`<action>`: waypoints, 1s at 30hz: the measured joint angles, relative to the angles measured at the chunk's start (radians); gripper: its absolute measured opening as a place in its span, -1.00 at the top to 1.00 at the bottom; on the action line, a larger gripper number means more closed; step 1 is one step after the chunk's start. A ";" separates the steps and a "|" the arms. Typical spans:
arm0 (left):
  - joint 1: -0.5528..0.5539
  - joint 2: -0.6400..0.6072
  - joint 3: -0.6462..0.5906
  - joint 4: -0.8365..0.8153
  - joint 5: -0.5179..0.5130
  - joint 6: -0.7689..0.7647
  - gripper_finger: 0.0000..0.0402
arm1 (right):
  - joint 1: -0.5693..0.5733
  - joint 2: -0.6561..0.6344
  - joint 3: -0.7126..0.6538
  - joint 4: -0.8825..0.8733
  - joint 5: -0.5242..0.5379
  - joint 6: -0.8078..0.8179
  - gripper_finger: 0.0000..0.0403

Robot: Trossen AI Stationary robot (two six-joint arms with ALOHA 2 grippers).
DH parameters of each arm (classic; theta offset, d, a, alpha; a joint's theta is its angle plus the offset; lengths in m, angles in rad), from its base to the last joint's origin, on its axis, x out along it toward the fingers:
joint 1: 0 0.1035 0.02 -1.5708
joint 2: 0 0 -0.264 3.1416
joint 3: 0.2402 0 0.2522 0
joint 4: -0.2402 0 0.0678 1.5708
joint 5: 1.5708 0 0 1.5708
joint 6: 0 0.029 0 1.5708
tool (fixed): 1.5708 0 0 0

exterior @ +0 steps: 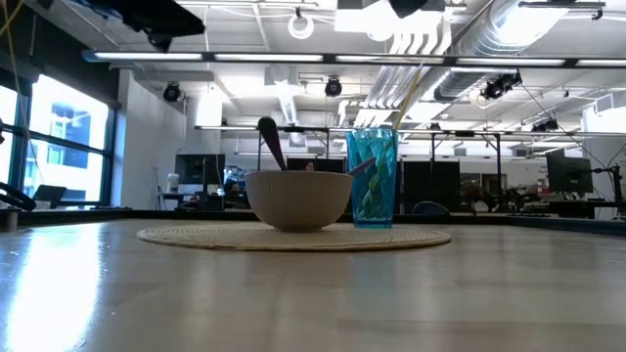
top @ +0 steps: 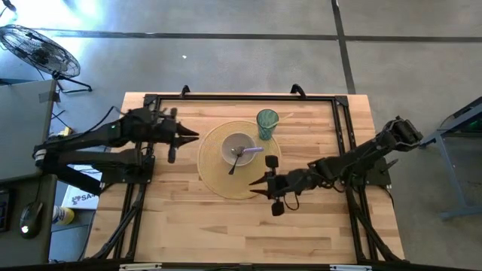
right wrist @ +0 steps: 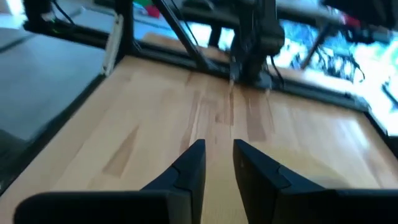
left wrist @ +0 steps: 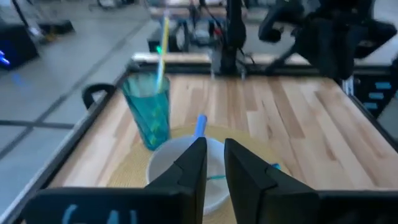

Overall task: Pick & Place Utensil
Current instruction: Return to Home Position

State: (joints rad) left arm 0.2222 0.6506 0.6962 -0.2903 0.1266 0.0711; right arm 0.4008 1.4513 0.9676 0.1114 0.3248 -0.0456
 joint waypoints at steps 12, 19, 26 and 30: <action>0.000 -0.346 -0.180 0.003 -0.055 -0.106 0.75 | -0.164 0.000 0.000 0.148 -0.340 -0.120 0.85; 0.000 -0.466 -0.275 0.003 -0.086 -0.153 0.75 | -0.239 0.001 0.000 0.187 -0.455 -0.138 0.99; 0.000 -0.548 -0.351 0.006 -0.091 -0.207 0.75 | -0.290 -0.022 0.000 0.195 -0.545 -0.139 0.99; 0.000 -0.599 -0.400 0.010 -0.107 -0.259 0.75 | -0.311 -0.071 0.000 0.146 -0.579 -0.151 0.99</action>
State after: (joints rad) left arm 0.2218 0.0514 0.2963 -0.2804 0.0196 -0.1883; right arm 0.0899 1.3808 0.9672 0.2571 -0.2545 -0.1966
